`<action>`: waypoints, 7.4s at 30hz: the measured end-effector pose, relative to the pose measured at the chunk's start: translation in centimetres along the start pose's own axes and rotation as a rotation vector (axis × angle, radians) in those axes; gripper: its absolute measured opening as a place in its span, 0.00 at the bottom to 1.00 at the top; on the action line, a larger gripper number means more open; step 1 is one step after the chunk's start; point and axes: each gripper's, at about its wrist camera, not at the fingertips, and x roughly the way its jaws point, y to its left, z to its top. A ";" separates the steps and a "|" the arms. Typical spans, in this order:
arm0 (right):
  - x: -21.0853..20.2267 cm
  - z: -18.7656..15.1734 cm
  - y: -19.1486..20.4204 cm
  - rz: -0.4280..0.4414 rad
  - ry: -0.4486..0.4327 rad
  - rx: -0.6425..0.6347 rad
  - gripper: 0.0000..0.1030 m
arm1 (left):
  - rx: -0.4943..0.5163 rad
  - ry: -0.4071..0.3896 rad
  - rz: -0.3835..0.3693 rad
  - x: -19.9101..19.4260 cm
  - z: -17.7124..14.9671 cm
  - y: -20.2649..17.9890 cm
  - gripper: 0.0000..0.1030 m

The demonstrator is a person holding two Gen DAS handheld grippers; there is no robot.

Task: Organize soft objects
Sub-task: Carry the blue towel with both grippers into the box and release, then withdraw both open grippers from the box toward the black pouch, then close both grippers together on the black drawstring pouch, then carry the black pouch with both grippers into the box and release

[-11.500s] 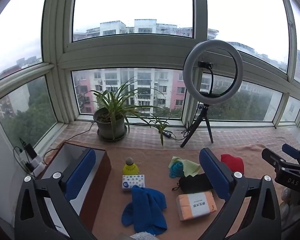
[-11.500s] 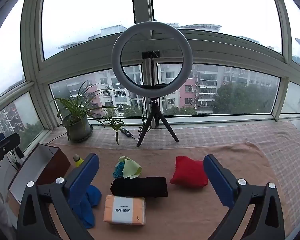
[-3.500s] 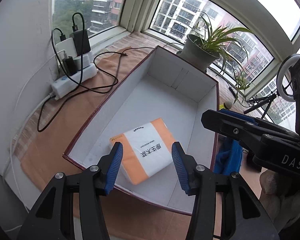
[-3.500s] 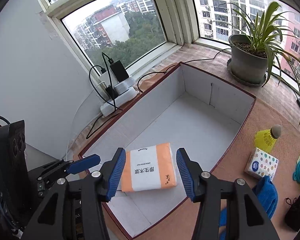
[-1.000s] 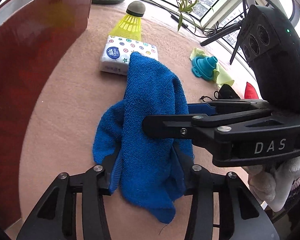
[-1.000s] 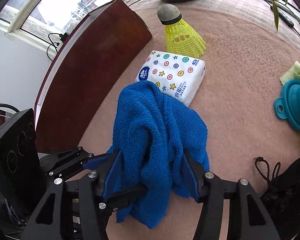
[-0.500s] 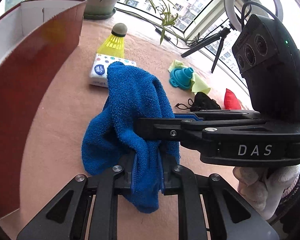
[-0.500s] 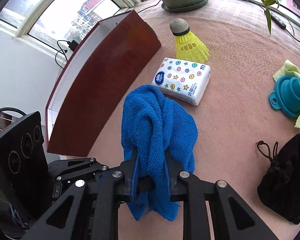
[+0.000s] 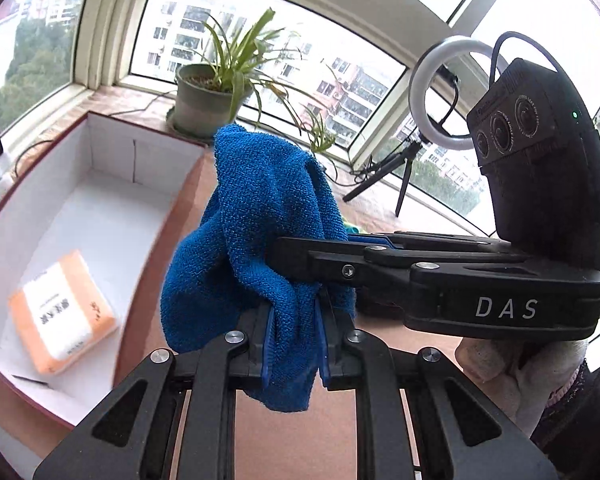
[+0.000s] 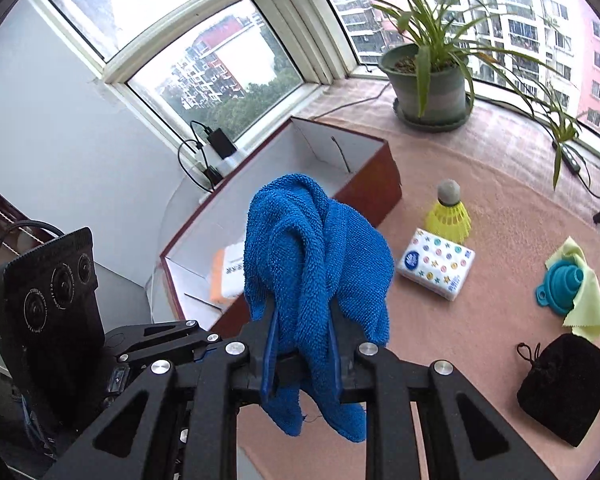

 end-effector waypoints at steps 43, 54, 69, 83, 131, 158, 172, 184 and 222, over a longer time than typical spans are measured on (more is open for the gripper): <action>14.0 13.6 0.9 -0.119 -0.015 0.073 0.62 | -0.076 0.210 0.177 6.7 9.4 16.8 0.66; 9.6 10.7 0.0 -0.119 -0.085 0.071 0.62 | -0.075 0.130 0.226 3.0 8.7 16.0 0.66; -1.8 -2.3 -6.3 -0.202 -0.194 0.119 0.62 | -0.029 0.004 0.210 -0.2 4.3 6.8 0.66; -12.3 -12.1 -17.3 -0.284 -0.186 0.305 0.62 | 0.012 0.108 0.076 6.7 -0.3 -3.8 0.66; -7.8 -16.2 -31.4 -0.187 -0.022 0.549 0.61 | 0.176 0.396 0.043 24.6 -3.1 -11.8 0.45; -8.8 -15.9 -28.0 -0.221 -0.036 0.500 0.28 | 0.186 0.355 0.005 22.2 -3.8 -13.3 0.22; -10.5 -14.2 -23.7 -0.216 -0.077 0.438 0.28 | 0.192 0.278 -0.002 17.6 -2.8 -12.7 0.22; -9.1 -10.1 -16.5 -0.180 -0.104 0.327 0.28 | 0.141 0.155 0.032 10.3 -1.1 -8.4 0.22; 9.7 2.4 7.0 -0.068 0.005 -0.065 0.30 | -0.143 -0.021 0.335 -5.6 -1.0 14.7 0.22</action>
